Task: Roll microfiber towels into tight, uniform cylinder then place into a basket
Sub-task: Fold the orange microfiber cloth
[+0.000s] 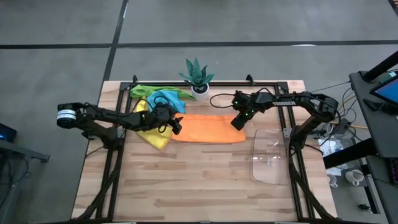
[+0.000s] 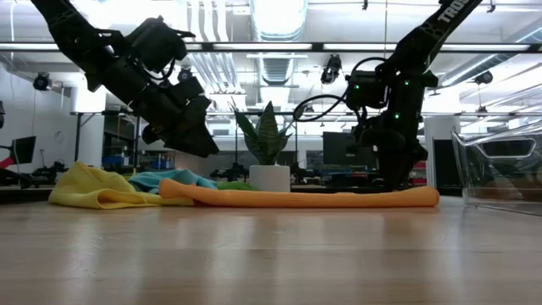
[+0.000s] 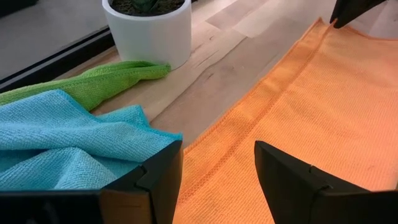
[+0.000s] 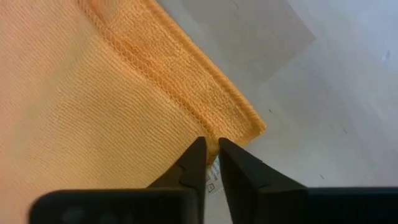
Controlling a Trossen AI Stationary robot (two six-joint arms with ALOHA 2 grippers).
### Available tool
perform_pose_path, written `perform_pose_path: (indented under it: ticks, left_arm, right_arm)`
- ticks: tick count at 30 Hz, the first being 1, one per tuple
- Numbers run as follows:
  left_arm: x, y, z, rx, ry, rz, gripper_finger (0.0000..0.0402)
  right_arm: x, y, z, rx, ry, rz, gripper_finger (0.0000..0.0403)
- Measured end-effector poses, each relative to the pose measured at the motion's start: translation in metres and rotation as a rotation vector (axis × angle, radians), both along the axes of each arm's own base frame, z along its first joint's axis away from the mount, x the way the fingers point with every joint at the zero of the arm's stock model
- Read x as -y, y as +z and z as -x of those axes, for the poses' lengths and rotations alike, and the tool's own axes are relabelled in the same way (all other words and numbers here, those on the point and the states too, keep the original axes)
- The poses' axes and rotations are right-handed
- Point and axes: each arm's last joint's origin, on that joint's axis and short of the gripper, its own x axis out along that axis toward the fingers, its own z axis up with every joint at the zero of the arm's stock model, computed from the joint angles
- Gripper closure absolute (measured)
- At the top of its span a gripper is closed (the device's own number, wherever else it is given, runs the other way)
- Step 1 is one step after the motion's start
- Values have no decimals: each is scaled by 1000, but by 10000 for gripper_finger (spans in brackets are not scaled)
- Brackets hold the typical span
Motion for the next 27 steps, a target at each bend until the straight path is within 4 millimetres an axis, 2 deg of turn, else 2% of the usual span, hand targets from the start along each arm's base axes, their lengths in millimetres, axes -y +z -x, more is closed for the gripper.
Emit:
perform_pose_path:
  ticks: [2,6,18,23,27]
  left_arm:
    - [0,0,0,-2,-2,-3,217]
    - [0,0,0,-4,-4,-7,217]
    - [-1,0,0,-16,3,-26,217]
    - [-2,-9,-4,-56,18,-28,217]
    - [-8,-23,-9,-111,75,-20,217]
  right_arm:
    - [0,0,0,-7,4,13,388]
    - [0,3,1,-1,12,26,393]
    - [-2,41,12,93,-27,183,394]
    - [-2,41,12,86,-45,189,394]
    - [-1,36,11,73,-45,182,394]
